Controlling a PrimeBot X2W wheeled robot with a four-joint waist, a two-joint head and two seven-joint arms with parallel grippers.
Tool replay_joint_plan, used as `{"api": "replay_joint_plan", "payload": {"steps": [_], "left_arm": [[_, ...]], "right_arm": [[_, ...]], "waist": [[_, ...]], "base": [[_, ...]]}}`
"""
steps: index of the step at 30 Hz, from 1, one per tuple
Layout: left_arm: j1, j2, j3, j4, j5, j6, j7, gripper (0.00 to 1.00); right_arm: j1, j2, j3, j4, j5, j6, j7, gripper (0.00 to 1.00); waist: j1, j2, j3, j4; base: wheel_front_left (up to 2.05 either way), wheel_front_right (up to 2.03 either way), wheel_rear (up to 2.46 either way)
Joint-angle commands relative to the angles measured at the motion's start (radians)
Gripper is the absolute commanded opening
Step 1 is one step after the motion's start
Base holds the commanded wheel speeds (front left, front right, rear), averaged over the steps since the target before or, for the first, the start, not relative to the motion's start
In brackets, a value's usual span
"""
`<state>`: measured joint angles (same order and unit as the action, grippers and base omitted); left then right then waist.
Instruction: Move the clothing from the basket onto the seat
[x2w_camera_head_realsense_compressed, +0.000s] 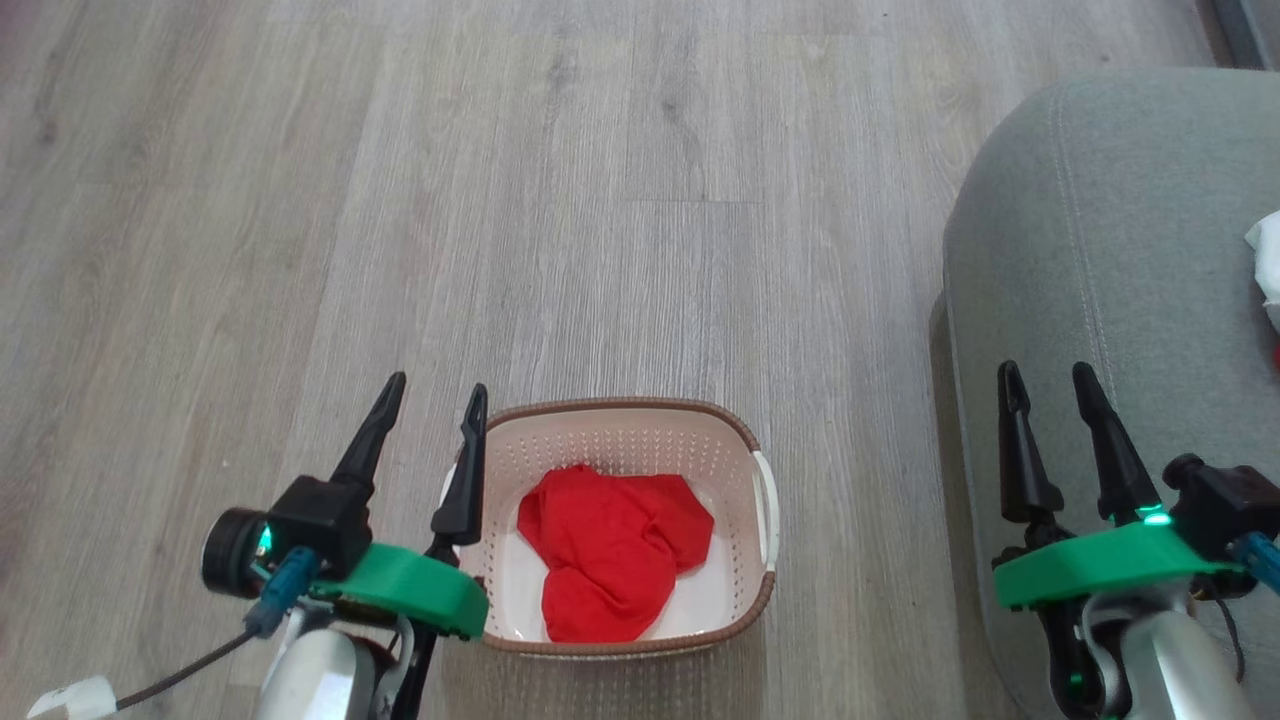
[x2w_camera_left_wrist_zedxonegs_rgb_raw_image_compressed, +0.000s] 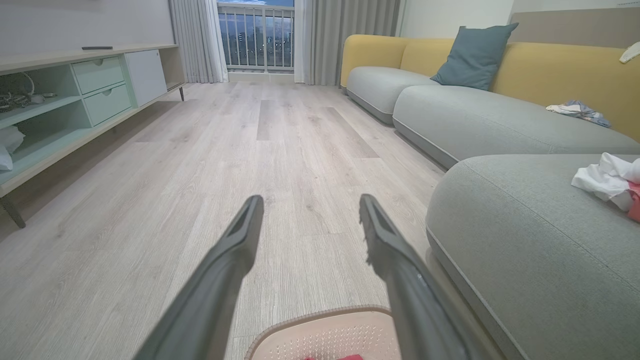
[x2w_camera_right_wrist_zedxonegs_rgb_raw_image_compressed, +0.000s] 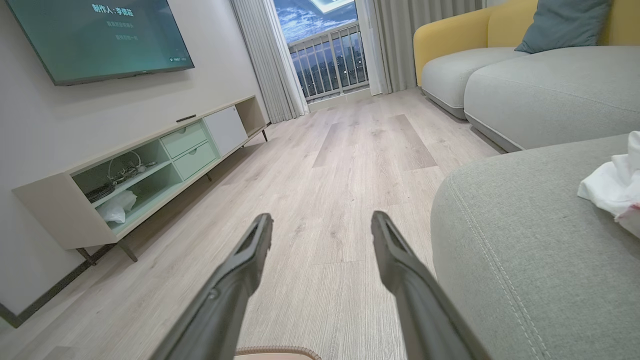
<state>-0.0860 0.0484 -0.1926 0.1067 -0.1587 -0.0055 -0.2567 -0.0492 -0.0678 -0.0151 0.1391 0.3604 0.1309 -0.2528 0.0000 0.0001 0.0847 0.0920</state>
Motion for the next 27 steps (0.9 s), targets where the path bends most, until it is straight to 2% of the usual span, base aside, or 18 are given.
{"api": "replay_joint_plan", "payload": {"steps": [1, 10, 13, 20, 27], "left_arm": [[-0.026, 0.002, 0.028, -0.029, -0.001, 0.006, -0.005, 1.0], [-0.03, 0.002, 0.023, -0.009, 0.001, -0.001, -0.005, 1.0], [-0.04, 0.002, 0.02, 0.027, 0.007, -0.008, -0.005, 1.0], [-0.079, 0.002, 0.013, 0.115, 0.039, -0.026, -0.005, 1.0], [-0.169, 0.017, -0.013, 0.317, 0.123, -0.064, -0.005, 1.0]], "right_arm": [[-0.025, -0.004, 0.026, -0.029, -0.006, 0.0, -0.009, 1.0], [-0.036, -0.012, 0.035, -0.034, -0.019, 0.0, -0.009, 1.0], [-0.052, -0.034, 0.062, -0.027, -0.058, 0.0, -0.009, 1.0], [-0.093, -0.045, 0.066, -0.051, -0.09, 0.0, -0.009, 1.0], [-0.145, -0.058, 0.114, -0.074, -0.156, 0.0, -0.009, 1.0]], "waist": [[0.0, -0.0001, 0.0, 0.0], [0.0, -0.0001, 0.018, -0.003], [0.0, -0.0001, 0.05, -0.011], [0.0, -0.0001, 0.155, -0.024], [0.0, -0.0001, 0.31, -0.059]], "base": [[0.0, 0.0, 0.0], [0.0, 0.0, 0.0], [0.0, 0.0, 0.0], [0.0, 0.0, 0.0], [0.0, 0.0, 0.0]]}}
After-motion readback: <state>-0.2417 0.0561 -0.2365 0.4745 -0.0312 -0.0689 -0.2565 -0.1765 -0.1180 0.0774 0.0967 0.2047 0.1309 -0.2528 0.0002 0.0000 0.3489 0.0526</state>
